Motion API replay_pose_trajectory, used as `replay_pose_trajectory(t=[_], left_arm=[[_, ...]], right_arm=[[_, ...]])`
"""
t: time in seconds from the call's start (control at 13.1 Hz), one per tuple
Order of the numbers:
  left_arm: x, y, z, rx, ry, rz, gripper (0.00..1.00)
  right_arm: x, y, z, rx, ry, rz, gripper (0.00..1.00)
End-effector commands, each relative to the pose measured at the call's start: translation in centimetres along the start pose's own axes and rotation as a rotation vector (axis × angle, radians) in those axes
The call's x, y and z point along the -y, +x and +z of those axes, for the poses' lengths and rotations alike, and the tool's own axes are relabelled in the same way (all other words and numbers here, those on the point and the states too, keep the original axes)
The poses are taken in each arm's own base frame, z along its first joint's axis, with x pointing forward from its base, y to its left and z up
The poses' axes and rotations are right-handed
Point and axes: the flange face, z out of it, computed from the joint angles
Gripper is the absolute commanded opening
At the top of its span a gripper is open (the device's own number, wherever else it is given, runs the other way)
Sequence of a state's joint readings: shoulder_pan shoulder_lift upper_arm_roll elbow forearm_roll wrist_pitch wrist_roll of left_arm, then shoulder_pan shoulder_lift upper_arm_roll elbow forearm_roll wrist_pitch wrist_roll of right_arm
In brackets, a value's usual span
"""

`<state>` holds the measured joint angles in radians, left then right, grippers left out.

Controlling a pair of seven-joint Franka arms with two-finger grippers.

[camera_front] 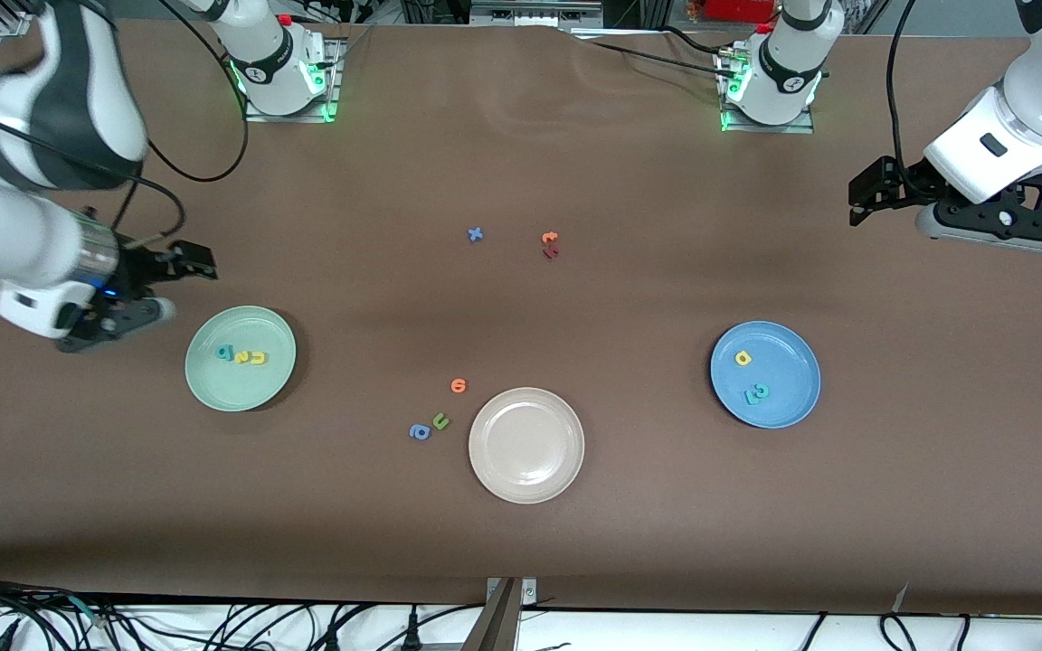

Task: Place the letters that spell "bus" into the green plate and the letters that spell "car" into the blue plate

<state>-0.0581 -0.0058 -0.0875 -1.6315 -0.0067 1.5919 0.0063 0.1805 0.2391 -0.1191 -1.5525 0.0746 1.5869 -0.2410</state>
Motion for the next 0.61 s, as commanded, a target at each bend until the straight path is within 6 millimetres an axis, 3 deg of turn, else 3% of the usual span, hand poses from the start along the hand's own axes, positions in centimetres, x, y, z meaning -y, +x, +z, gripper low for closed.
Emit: replay_pose_trajectory(t=[0.0, 0.23, 0.53], left_arm=[[-0.1, -0.1, -0.7, 0.002, 0.024, 0.006, 1.0], [-0.1, -0.1, -0.7, 0.002, 0.024, 0.006, 1.0], [-0.1, -0.1, -0.7, 0.002, 0.024, 0.006, 1.0]], right_arm=[[0.6, -1.6, -4.2, 0.052, 0.01, 0.127, 1.0], [2.4, -3.7, -8.4, -0.003, -0.004, 0.218, 1.0], [2.8, -3.4, -8.3, -0.006, -0.025, 0.207, 1.0]])
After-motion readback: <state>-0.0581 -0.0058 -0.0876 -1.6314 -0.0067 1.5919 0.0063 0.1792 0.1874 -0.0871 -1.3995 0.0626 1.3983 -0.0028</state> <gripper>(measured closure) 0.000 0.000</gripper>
